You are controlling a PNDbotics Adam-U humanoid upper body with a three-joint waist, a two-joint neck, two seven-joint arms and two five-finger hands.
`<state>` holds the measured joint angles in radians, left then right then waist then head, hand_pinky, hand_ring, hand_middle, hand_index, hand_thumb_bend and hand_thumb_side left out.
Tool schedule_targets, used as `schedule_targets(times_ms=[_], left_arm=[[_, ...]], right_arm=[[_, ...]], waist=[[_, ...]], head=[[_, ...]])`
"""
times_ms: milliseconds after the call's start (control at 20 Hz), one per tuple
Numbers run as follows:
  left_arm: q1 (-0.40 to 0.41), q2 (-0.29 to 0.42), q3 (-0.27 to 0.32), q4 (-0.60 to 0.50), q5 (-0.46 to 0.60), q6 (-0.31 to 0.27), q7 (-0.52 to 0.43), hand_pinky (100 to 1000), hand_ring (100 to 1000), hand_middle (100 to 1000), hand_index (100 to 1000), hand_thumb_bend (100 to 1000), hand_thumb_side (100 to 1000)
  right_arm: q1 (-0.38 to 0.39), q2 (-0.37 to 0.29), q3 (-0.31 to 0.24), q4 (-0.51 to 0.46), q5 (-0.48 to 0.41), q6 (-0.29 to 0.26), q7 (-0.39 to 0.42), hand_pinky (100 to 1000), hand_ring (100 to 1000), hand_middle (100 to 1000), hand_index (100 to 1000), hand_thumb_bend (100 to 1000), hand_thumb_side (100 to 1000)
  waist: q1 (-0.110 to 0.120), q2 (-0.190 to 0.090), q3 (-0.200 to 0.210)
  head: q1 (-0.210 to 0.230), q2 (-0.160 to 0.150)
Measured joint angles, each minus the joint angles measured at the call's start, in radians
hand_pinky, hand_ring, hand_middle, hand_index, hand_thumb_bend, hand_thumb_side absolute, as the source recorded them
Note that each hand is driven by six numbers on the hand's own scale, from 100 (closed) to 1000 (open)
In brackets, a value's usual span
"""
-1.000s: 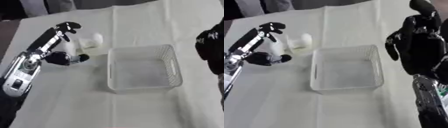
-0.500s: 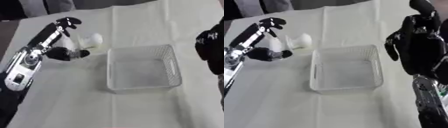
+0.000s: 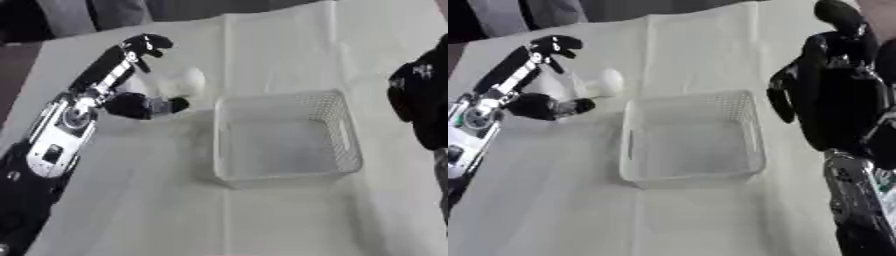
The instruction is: Pick up objects on the table and place them in the box.
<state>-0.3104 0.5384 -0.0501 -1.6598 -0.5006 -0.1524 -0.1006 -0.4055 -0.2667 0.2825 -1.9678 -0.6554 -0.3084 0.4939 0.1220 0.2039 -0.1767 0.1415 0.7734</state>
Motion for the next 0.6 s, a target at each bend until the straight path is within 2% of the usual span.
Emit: schedule_targets(times_ms=[400, 600], left_arm=[[-0.023, -0.004, -0.001, 0.053, -0.046, -0.008, 0.006, 604, 791, 841, 888, 736, 652], [-0.051, -0.003, -0.002, 0.107, -0.096, -0.031, 0.025, 620, 776, 826, 880, 762, 640]], right_arm=[[0.001, 0.000, 0.000, 0.000, 0.000, 0.000, 0.000, 100, 223, 344, 862, 100, 817], [0.002, 0.000, 0.000, 0.000, 0.001, 0.000, 0.005, 100, 223, 344, 863, 100, 819]], waist=[[0.005, -0.004, 0.001], [0.005, -0.004, 0.001]], head=[[0.000, 0.000], [0.000, 0.000]])
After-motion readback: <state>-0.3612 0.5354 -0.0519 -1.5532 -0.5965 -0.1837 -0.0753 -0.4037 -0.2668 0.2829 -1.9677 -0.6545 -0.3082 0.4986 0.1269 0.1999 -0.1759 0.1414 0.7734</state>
